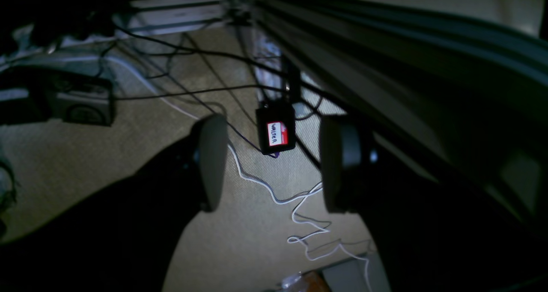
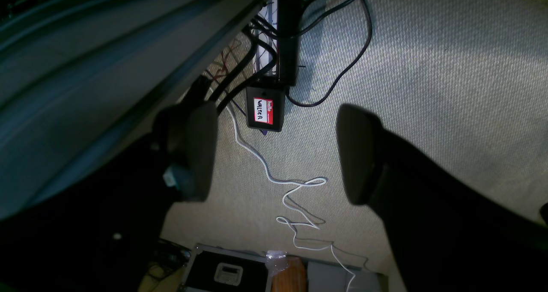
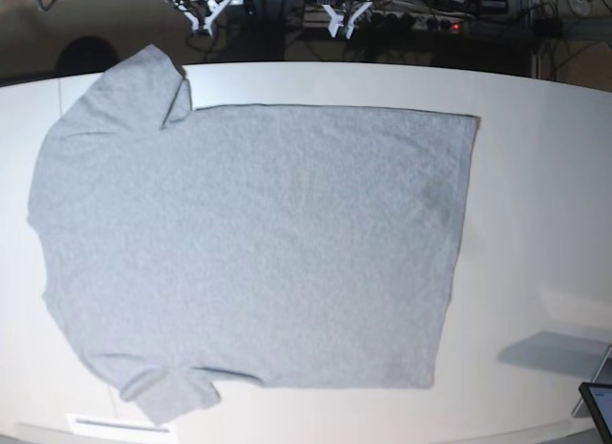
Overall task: Fold the T-shirt properly
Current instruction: 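Move both grippers from rest toward the shirt's shoulder corners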
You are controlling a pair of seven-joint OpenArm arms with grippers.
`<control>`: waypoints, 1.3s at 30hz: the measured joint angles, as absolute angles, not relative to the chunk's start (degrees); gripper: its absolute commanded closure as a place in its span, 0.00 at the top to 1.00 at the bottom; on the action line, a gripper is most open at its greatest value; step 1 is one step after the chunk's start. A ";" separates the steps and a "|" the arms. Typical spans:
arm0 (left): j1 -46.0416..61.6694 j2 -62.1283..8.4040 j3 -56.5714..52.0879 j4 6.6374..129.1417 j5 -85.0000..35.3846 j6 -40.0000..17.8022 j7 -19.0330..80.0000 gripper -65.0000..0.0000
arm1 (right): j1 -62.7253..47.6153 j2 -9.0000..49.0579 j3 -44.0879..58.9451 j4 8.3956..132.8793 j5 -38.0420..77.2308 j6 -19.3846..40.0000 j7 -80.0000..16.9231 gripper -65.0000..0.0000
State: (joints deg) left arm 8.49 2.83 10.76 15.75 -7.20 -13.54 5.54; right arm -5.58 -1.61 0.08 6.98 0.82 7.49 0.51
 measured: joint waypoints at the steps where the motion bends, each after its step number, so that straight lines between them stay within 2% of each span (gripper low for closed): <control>1: 8.62 2.85 10.22 15.77 -7.20 -13.54 5.54 0.50 | -5.61 -1.58 0.08 6.98 0.82 7.49 0.51 0.65; 2: 8.69 2.87 9.32 15.75 -7.18 -13.54 5.58 0.44 | -5.63 -1.58 0.08 6.98 0.82 7.49 0.51 0.63; 3: 8.82 2.87 8.19 15.75 -7.20 -13.56 5.56 0.32 | -5.65 -1.58 0.08 6.98 0.84 7.49 0.51 0.57; 4: 8.88 2.90 6.74 15.75 -7.18 -13.54 5.58 0.17 | -5.63 -1.58 0.08 6.98 0.84 7.49 0.51 0.48; 5: 8.93 2.87 5.34 15.75 -7.38 -13.54 5.58 0.00 | -5.61 -1.61 0.08 6.98 0.86 7.49 0.51 0.34; 7: 8.82 2.87 2.70 15.75 -7.27 -13.54 5.58 0.00 | -5.61 -1.58 0.10 6.98 0.45 7.49 0.51 0.00; 10: 8.67 2.81 1.72 15.77 -7.38 -13.54 5.54 0.00 | -5.63 -1.58 0.14 6.98 0.82 7.49 0.51 0.05; 13: 8.73 2.81 1.76 15.75 -7.31 -13.54 5.56 0.00 | -5.61 -1.58 0.14 6.98 0.84 7.49 0.51 0.00; 27: 9.78 2.13 1.76 15.97 -6.68 -13.56 5.52 0.00 | -7.05 -1.58 0.38 7.25 0.84 7.49 4.05 0.00; 31: 13.69 0.82 1.80 16.93 -6.61 -13.74 5.13 0.00 | -10.94 -1.63 5.56 11.97 0.80 7.51 4.58 0.00; 39: 31.68 -7.49 1.15 49.39 -6.94 -13.34 4.91 0.00 | -30.17 -1.61 10.61 39.70 0.58 7.07 2.74 0.00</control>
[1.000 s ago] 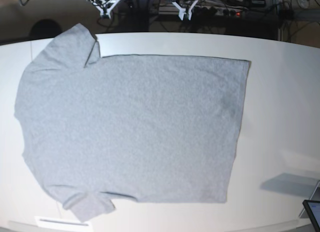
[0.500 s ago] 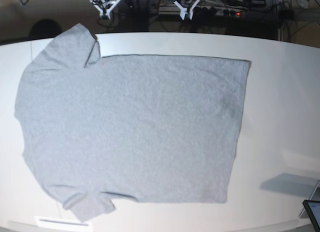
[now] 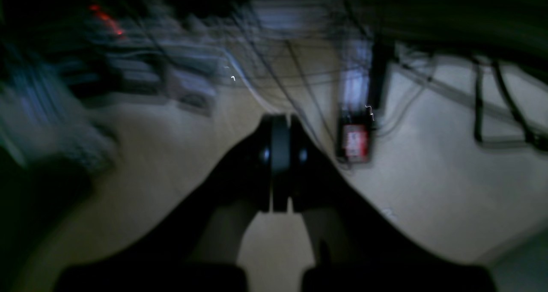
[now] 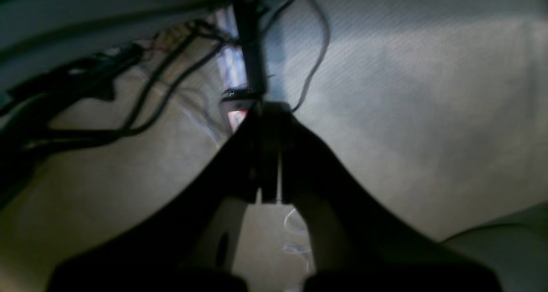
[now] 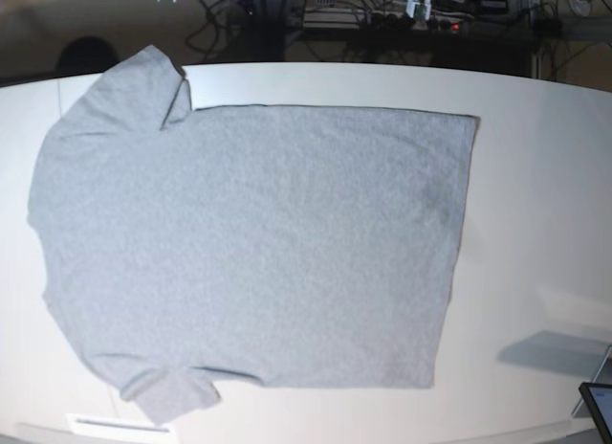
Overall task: Fold the T-shirt properly
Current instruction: 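Move both grippers from rest toward the shirt's shoulder corners, then lower both grippers onto the shirt's shoulder edges and close them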
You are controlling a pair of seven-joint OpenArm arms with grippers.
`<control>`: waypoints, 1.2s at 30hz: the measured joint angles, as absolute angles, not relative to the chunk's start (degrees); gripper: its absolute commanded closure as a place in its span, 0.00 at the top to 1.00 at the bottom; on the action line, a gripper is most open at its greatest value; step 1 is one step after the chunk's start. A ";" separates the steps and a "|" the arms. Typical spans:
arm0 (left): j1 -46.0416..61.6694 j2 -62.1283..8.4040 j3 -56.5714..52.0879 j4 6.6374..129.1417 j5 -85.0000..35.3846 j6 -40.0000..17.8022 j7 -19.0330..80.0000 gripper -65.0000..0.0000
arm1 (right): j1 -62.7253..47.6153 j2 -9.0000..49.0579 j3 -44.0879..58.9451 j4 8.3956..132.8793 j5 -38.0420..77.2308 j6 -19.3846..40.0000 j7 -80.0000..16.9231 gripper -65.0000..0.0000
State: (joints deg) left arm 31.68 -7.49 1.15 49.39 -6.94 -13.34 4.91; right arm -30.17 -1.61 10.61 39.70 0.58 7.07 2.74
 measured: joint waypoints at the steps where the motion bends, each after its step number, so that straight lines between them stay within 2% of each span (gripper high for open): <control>1: 33.89 -7.44 1.08 52.53 -7.16 -13.43 4.95 0.00 | -31.81 -1.87 10.66 43.24 0.51 7.09 2.07 0.00; 8: 43.99 -7.05 1.32 69.76 -6.94 -13.74 3.16 0.00 | -41.25 -4.89 12.40 66.11 0.62 7.66 -1.08 0.00; 12: 48.77 -7.29 1.13 77.89 -6.87 -9.52 0.47 0.00 | -46.83 -4.95 14.06 77.80 0.56 7.49 -4.16 0.00; 15: 52.69 -7.49 1.17 82.98 -6.42 -8.43 -0.43 0.00 | -49.50 -4.80 14.66 86.50 0.38 7.01 -6.07 0.00; 21: 57.14 -8.08 -6.09 96.55 -6.76 -8.54 -1.30 0.00 | -54.85 -6.02 19.03 103.83 0.54 7.66 -11.33 0.00; 25: 58.74 -8.08 -10.94 105.56 -6.90 -7.94 -0.45 0.00 | -53.67 -5.67 24.21 111.18 4.84 7.51 -14.48 0.00; 29: 58.35 -8.10 -13.93 111.77 -6.94 -8.71 -1.28 0.00 | -48.82 -5.23 30.94 111.37 12.58 8.49 -21.45 0.00; 31: 57.69 -8.10 -15.33 112.84 -7.01 -8.73 1.06 0.00 | -45.10 -3.03 34.20 111.37 15.00 9.30 -23.94 0.00; 36: 49.95 -7.86 -17.91 113.12 -11.29 -10.98 9.50 0.00 | -32.86 -0.49 39.48 111.20 16.82 19.94 -38.24 0.00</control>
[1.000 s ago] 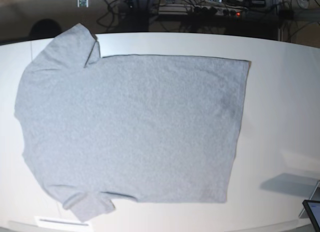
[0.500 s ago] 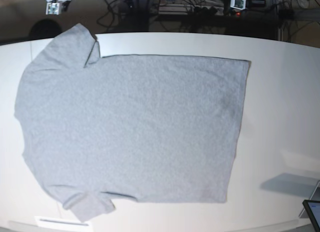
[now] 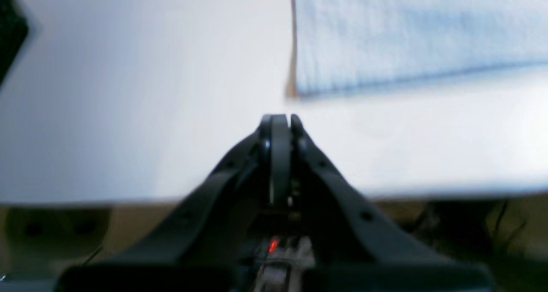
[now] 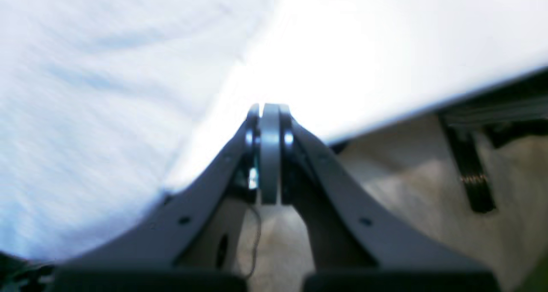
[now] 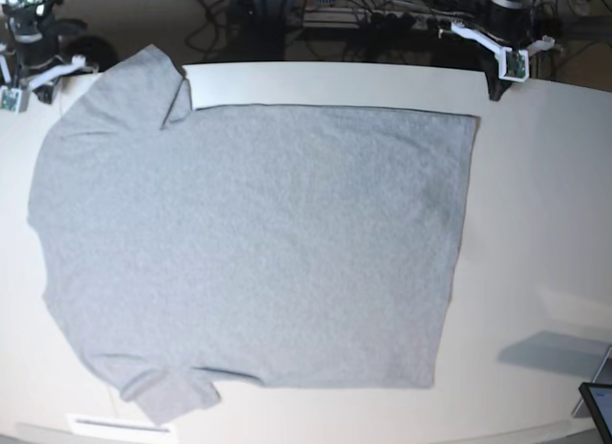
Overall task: Fold the T-shirt properly
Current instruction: 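Lower both grippers onto the shirt's shoulder edges and close them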
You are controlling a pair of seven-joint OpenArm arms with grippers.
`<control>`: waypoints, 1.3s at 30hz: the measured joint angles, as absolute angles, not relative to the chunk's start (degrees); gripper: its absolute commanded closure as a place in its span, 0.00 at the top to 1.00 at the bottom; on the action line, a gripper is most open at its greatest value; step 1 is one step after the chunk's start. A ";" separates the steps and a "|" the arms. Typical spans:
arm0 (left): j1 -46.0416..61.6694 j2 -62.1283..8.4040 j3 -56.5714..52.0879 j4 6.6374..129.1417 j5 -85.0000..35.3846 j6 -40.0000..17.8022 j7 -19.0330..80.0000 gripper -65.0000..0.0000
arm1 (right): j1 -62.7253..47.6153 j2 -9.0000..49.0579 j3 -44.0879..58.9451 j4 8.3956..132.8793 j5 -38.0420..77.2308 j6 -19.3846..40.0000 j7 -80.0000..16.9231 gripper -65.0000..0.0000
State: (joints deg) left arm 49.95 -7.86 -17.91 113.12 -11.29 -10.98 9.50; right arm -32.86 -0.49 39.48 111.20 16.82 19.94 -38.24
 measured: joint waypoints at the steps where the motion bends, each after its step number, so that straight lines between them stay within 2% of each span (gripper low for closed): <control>1: 48.88 -7.88 -19.31 113.25 -13.93 -12.82 10.87 0.00 | -29.95 -0.36 40.88 111.15 16.88 21.19 -40.64 0.00; 5: 45.17 -7.86 -27.03 113.30 -23.49 -16.67 18.13 0.00 | -22.13 2.13 45.78 111.26 16.62 24.01 -51.11 0.00; 7: 43.77 -8.03 -29.89 113.30 -24.49 -19.22 20.10 0.00 | -20.53 2.85 46.96 111.22 16.27 24.64 -55.16 0.02; 9: 43.46 -8.08 -31.42 113.25 -24.49 -23.73 20.71 0.00 | -19.07 2.48 48.21 111.22 16.82 27.20 -56.38 0.11; 11: 43.31 -7.77 -31.75 113.19 -24.47 -25.52 21.47 0.00 | -17.72 2.02 49.60 111.22 16.99 29.87 -58.35 0.23; 13: 43.18 -7.84 -31.94 113.19 -24.47 -25.54 21.41 0.00 | -17.21 2.02 50.89 111.22 17.21 33.26 -61.17 0.30; 17: 43.18 -7.90 -32.16 112.99 -24.45 -25.56 21.43 0.00 | -15.14 0.80 54.85 111.22 16.84 40.18 -66.83 0.30; 23: 43.16 -7.90 -32.27 112.99 -24.45 -26.83 21.41 0.00 | -10.20 0.91 60.12 108.97 16.97 40.01 -77.19 0.30; 33: 43.05 -7.88 -32.23 111.87 -24.43 -26.89 21.43 0.00 | -10.87 1.02 59.42 111.26 16.78 39.99 -77.01 0.31; 34: 43.03 -7.81 -32.23 111.81 -24.45 -26.89 21.41 0.00 | -11.11 1.10 58.65 111.39 16.78 40.01 -77.01 0.35; 35: 43.03 -7.84 -32.21 111.79 -24.43 -26.89 21.41 0.00 | -11.22 1.08 57.89 111.39 16.78 39.90 -77.08 0.43; 38: 43.03 -7.79 -32.21 111.79 -24.43 -26.89 21.41 0.00 | -11.11 0.93 57.23 111.39 17.41 39.92 -76.93 0.77; 39: 43.03 -7.81 -32.21 111.77 -24.45 -26.89 21.41 0.00 | -11.14 0.95 57.23 111.44 17.21 39.90 -76.79 0.85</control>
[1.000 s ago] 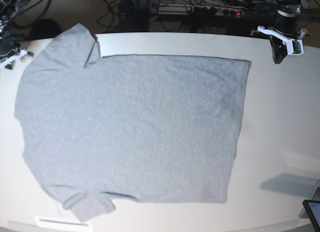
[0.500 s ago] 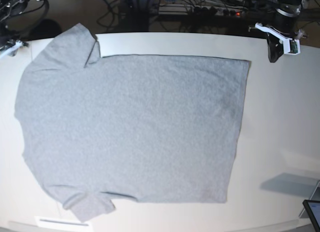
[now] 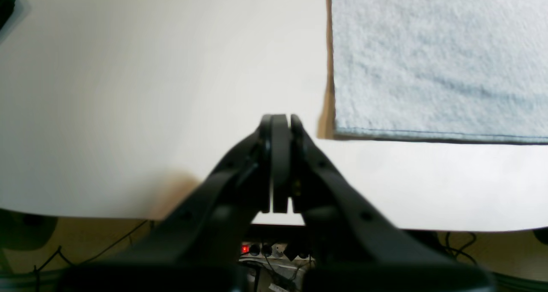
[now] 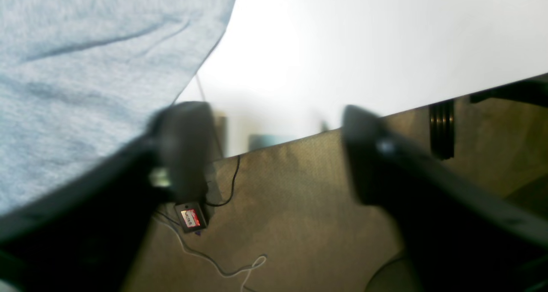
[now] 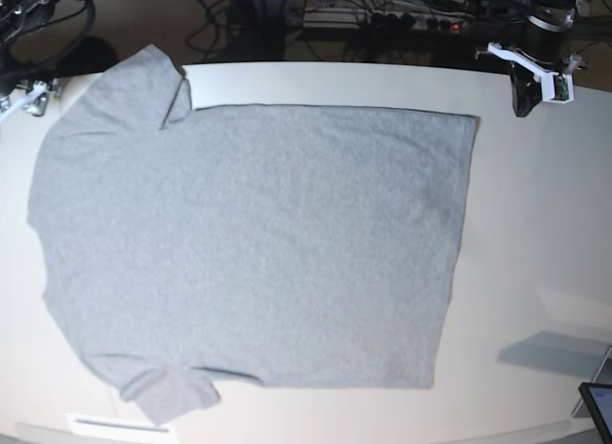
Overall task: Fold the T-shirt properly
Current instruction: 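Lower both grippers onto the shirt's shoulder edges and close them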
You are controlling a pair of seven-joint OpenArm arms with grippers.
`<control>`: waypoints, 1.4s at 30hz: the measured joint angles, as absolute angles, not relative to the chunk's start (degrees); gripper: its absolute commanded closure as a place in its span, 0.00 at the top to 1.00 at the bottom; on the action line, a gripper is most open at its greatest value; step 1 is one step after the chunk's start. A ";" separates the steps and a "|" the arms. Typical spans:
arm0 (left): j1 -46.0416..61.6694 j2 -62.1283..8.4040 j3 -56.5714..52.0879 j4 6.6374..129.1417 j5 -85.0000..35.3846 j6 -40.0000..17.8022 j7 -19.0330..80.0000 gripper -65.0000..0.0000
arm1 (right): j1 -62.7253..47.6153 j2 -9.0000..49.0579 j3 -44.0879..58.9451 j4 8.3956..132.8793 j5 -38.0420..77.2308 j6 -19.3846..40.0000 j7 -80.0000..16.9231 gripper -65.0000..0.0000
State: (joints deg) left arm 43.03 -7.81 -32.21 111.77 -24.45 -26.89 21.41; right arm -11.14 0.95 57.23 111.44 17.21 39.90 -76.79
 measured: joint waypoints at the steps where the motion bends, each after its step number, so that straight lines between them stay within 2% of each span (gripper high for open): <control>1: 43.03 -7.81 -32.21 111.74 -24.43 -26.89 21.41 0.00 | -11.20 0.93 57.23 111.48 17.23 39.90 -76.99 0.87; 7: 42.02 -7.84 -32.14 110.52 -24.49 -26.92 21.04 0.00 | -10.81 0.93 57.21 111.48 18.13 39.88 -77.01 0.69; 13: 42.04 -7.81 -32.14 108.40 -24.32 -26.94 21.06 0.00 | -9.02 -0.27 57.10 111.35 17.91 39.88 -76.99 0.82; 16: 41.87 -7.77 -32.14 107.53 -24.25 -27.70 21.50 0.00 | -8.05 -1.98 57.06 110.06 18.33 39.90 -77.06 0.82; 27: 40.62 -7.62 -32.25 107.50 -24.29 -28.88 21.43 0.00 | -7.14 -2.22 55.77 107.13 25.58 39.88 -77.25 0.82; 32: 40.01 -7.64 -32.29 105.51 -24.27 -28.77 21.45 0.00 | -7.01 -3.99 59.42 106.10 26.46 39.88 -76.95 0.83; 38: 39.55 -7.68 -32.27 104.47 -24.27 -28.97 21.43 0.00 | -6.07 -1.48 60.75 95.72 29.04 40.51 -73.17 0.83; 42: 39.53 -7.81 -32.27 104.47 -24.27 -28.97 21.41 0.00 | -6.15 0.93 60.75 90.78 37.32 40.69 -72.47 0.82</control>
State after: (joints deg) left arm 39.53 -7.81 -32.27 104.47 -24.27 -28.97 21.41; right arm -6.15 0.93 60.75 90.78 37.32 40.69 -72.47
